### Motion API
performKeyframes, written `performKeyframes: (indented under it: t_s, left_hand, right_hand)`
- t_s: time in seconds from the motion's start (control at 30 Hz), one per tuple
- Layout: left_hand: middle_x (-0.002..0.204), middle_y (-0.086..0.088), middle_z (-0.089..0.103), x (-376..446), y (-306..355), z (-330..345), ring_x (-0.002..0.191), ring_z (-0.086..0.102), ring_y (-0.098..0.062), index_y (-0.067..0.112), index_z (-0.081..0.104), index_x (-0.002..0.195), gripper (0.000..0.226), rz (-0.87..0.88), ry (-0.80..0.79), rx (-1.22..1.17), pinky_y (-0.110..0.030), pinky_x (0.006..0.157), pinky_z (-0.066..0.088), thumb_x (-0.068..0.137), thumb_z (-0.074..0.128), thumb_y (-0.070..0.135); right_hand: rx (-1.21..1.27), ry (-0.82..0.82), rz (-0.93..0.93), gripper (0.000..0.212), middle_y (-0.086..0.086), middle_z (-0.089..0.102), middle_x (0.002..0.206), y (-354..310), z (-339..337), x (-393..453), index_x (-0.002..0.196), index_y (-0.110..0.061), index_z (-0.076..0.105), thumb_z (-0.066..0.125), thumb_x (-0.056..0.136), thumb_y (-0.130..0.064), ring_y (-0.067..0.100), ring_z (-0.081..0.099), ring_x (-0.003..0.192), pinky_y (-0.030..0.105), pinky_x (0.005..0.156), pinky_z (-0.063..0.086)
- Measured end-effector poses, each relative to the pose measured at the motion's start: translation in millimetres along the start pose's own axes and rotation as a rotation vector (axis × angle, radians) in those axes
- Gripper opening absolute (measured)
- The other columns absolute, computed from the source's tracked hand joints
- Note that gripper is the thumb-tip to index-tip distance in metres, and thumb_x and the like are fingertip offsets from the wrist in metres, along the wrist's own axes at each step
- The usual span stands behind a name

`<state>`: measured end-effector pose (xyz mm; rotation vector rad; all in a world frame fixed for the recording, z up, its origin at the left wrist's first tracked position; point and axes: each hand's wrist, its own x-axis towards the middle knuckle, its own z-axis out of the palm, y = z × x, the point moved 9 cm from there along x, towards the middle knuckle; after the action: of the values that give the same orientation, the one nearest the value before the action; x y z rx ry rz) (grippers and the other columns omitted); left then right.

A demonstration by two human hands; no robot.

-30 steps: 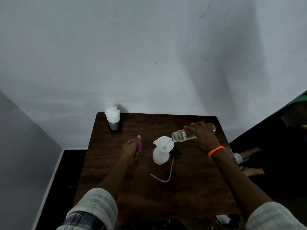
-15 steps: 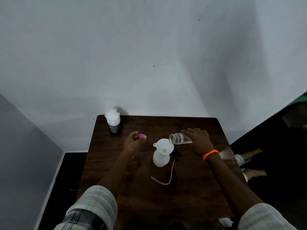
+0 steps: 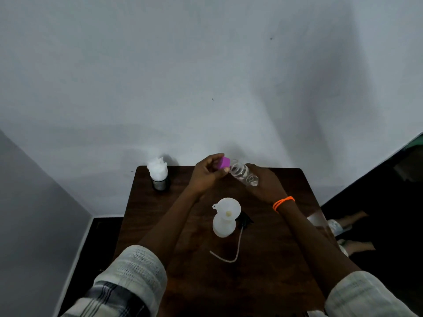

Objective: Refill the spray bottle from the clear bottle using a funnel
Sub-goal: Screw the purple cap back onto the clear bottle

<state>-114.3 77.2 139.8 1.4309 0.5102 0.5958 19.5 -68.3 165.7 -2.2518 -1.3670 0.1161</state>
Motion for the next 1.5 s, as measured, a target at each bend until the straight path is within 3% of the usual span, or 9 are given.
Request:
performKeyframes:
  t_s: [0.3, 0.5, 0.63, 0.73, 0.83, 0.93, 1.0, 1.1, 1.5]
  left_hand:
    - [0.117, -0.002, 0.071, 18, 53, -1, 0.110, 0.067, -0.018, 0.014, 0.066, 0.127, 0.049, 0.124, -0.082, 0.151, -0.025, 0.095, 0.053, 0.081, 0.081, 0.007]
    - [0.124, -0.002, 0.069, 27, 69, -8, 0.116, 0.065, -0.018, 0.018, 0.066, 0.127, 0.047, 0.132, -0.157, 0.195, -0.037, 0.100, 0.053, 0.083, 0.078, 0.005]
    - [0.130, 0.000, 0.066, 30, 76, -9, 0.123, 0.060, -0.014, 0.017, 0.064, 0.130, 0.048, 0.108, -0.246, 0.208, -0.034, 0.104, 0.050, 0.086, 0.071, -0.003]
    - [0.124, -0.003, 0.070, 31, 78, -11, 0.120, 0.062, -0.019, 0.014, 0.070, 0.122, 0.038, 0.083, -0.181, 0.106, -0.039, 0.105, 0.050, 0.086, 0.073, 0.002]
    - [0.108, -0.005, 0.074, 28, 79, -19, 0.101, 0.066, -0.019, 0.011, 0.074, 0.105, 0.027, 0.119, 0.001, 0.013, -0.047, 0.099, 0.052, 0.081, 0.082, 0.018]
    - [0.091, 0.000, 0.073, 26, 78, -26, 0.087, 0.065, -0.014, 0.007, 0.071, 0.102, 0.032, 0.120, 0.135, -0.047, -0.040, 0.090, 0.056, 0.075, 0.086, 0.010]
    - [0.087, 0.004, 0.073, 26, 77, -26, 0.086, 0.066, -0.012, 0.007, 0.069, 0.109, 0.038, 0.109, 0.130, -0.087, -0.034, 0.088, 0.056, 0.075, 0.085, 0.004]
    - [0.102, -0.008, 0.075, 27, 80, -28, 0.098, 0.070, -0.018, 0.006, 0.067, 0.118, 0.043, 0.107, 0.089, -0.126, -0.035, 0.092, 0.056, 0.078, 0.082, 0.001]
    - [0.118, -0.012, 0.072, 21, 83, -28, 0.109, 0.068, -0.020, 0.005, 0.068, 0.114, 0.025, 0.151, 0.007, -0.109, -0.042, 0.102, 0.052, 0.089, 0.069, -0.001]
  right_hand:
    - [0.139, 0.032, -0.010, 0.065, 0.003, 0.076, 0.100, -30, -3, 20, 0.126, -0.019, 0.063, 0.075, 0.063, -0.031, 0.022, 0.071, 0.086, 0.033, 0.074, 0.056]
    - [0.235, 0.040, -0.003, 0.066, -0.003, 0.075, 0.099, -39, -1, 26, 0.124, -0.026, 0.063, 0.080, 0.060, -0.032, 0.015, 0.071, 0.084, 0.040, 0.075, 0.057]
    - [0.276, 0.035, 0.020, 0.070, -0.004, 0.074, 0.102, -40, -1, 27, 0.126, -0.028, 0.062, 0.083, 0.058, -0.033, 0.015, 0.070, 0.086, 0.041, 0.078, 0.058]
    - [0.294, 0.048, 0.038, 0.074, -0.006, 0.072, 0.103, -37, -1, 29, 0.127, -0.029, 0.061, 0.083, 0.057, -0.038, 0.013, 0.069, 0.088, 0.040, 0.080, 0.057]
    - [0.295, 0.067, 0.038, 0.075, -0.006, 0.071, 0.104, -39, -3, 30, 0.129, -0.028, 0.061, 0.083, 0.058, -0.040, 0.013, 0.068, 0.090, 0.037, 0.081, 0.057]
    - [0.302, 0.076, 0.014, 0.074, -0.005, 0.071, 0.102, -47, -5, 32, 0.128, -0.026, 0.062, 0.085, 0.058, -0.037, 0.014, 0.067, 0.089, 0.035, 0.081, 0.056]
    - [0.307, 0.080, 0.008, 0.074, -0.005, 0.071, 0.101, -51, -4, 34, 0.128, -0.025, 0.062, 0.085, 0.059, -0.036, 0.015, 0.067, 0.089, 0.035, 0.081, 0.056]
    - [0.316, 0.080, 0.025, 0.076, -0.006, 0.071, 0.101, -51, -2, 36, 0.130, -0.025, 0.062, 0.085, 0.058, -0.037, 0.015, 0.067, 0.090, 0.036, 0.082, 0.056]
    - [0.328, 0.098, 0.065, 0.067, -0.009, 0.069, 0.094, -58, -2, 34, 0.121, -0.029, 0.066, 0.089, 0.058, -0.028, 0.011, 0.065, 0.086, 0.027, 0.078, 0.054]
